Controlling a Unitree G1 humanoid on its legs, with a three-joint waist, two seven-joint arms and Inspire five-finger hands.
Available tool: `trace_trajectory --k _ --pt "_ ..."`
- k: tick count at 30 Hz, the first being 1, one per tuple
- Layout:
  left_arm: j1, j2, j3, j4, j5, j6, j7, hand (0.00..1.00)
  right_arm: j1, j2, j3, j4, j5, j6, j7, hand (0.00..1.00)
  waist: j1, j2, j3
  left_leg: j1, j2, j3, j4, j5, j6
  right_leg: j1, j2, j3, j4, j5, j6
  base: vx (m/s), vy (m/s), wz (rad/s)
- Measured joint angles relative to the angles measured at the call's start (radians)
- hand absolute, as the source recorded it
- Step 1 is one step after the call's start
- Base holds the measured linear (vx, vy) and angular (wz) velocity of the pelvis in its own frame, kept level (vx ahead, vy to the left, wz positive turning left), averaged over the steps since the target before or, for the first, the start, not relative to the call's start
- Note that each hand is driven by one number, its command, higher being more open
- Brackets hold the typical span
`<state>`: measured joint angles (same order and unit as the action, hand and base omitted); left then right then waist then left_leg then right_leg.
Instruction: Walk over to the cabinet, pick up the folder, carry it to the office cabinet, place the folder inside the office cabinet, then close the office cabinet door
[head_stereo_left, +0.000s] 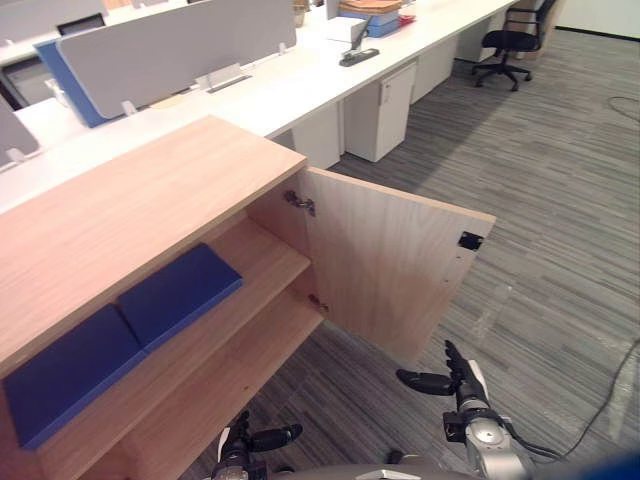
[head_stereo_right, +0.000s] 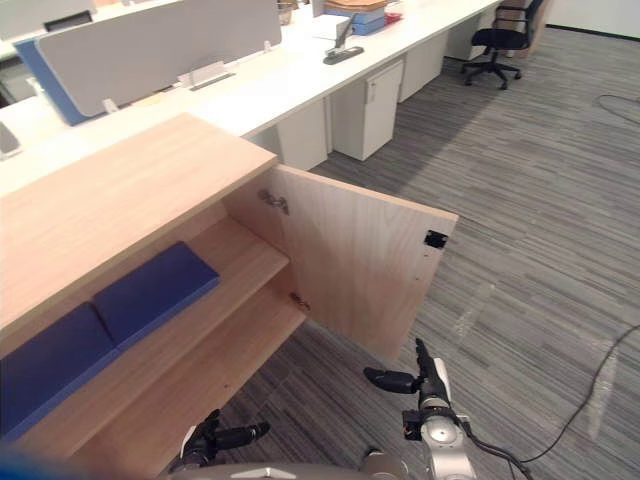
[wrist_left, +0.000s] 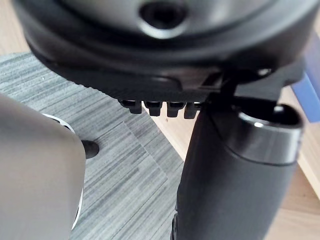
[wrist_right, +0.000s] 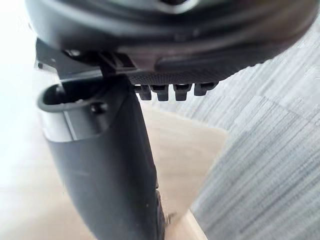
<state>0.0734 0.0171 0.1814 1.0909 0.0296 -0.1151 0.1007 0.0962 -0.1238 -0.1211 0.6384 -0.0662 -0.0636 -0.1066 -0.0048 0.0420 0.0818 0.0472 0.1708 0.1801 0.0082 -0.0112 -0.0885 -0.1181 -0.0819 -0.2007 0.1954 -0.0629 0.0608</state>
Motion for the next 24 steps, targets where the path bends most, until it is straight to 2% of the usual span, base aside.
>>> trace_trajectory --k 3,8,12,19,24 --pt "-0.007 0.013 -0.014 0.018 0.000 0.000 -0.001 1.00 0.000 -0.001 -0.039 -0.004 0.030 0.000 -0.027 1.00 -0.004 -0.005 -0.020 -0.006 0.015 0.002 -0.021 0.021 -0.015 0.006 0.029 0.008 -0.054 0.048 -0.022 0.12 -0.043 -0.18" --pt "-0.010 0.016 -0.019 0.026 0.001 -0.002 0.001 1.00 -0.021 -0.002 -0.076 -0.053 0.031 0.001 -0.053 1.00 -0.002 -0.010 -0.032 0.007 0.006 -0.001 -0.041 0.024 -0.020 0.033 0.032 0.009 -0.098 0.067 -0.018 0.09 0.042 0.02" --pt "-0.006 0.019 -0.021 0.026 0.001 -0.002 0.001 1.00 -0.118 -0.005 -0.090 -0.056 0.065 0.000 -0.056 1.00 0.003 -0.013 -0.040 -0.002 -0.005 -0.004 -0.042 0.025 -0.020 0.040 0.027 0.009 -0.130 0.089 -0.014 -0.01 0.063 0.02" --pt "0.000 0.041 -0.018 0.026 0.000 -0.002 -0.003 1.00 -0.316 -0.130 -0.097 -0.012 0.105 0.000 -0.080 1.00 0.015 -0.006 -0.046 -0.009 -0.020 -0.030 -0.055 0.040 -0.007 0.052 0.016 -0.004 -0.163 0.116 -0.011 -0.08 0.052 0.07" --pt "0.001 0.047 -0.008 0.027 -0.001 -0.001 -0.005 1.00 -0.433 -0.165 -0.099 0.029 0.156 0.000 -0.105 1.00 0.025 -0.005 -0.046 -0.010 -0.022 -0.030 -0.057 0.042 -0.006 0.053 0.016 -0.002 -0.176 0.125 -0.013 -0.01 0.013 -0.01"
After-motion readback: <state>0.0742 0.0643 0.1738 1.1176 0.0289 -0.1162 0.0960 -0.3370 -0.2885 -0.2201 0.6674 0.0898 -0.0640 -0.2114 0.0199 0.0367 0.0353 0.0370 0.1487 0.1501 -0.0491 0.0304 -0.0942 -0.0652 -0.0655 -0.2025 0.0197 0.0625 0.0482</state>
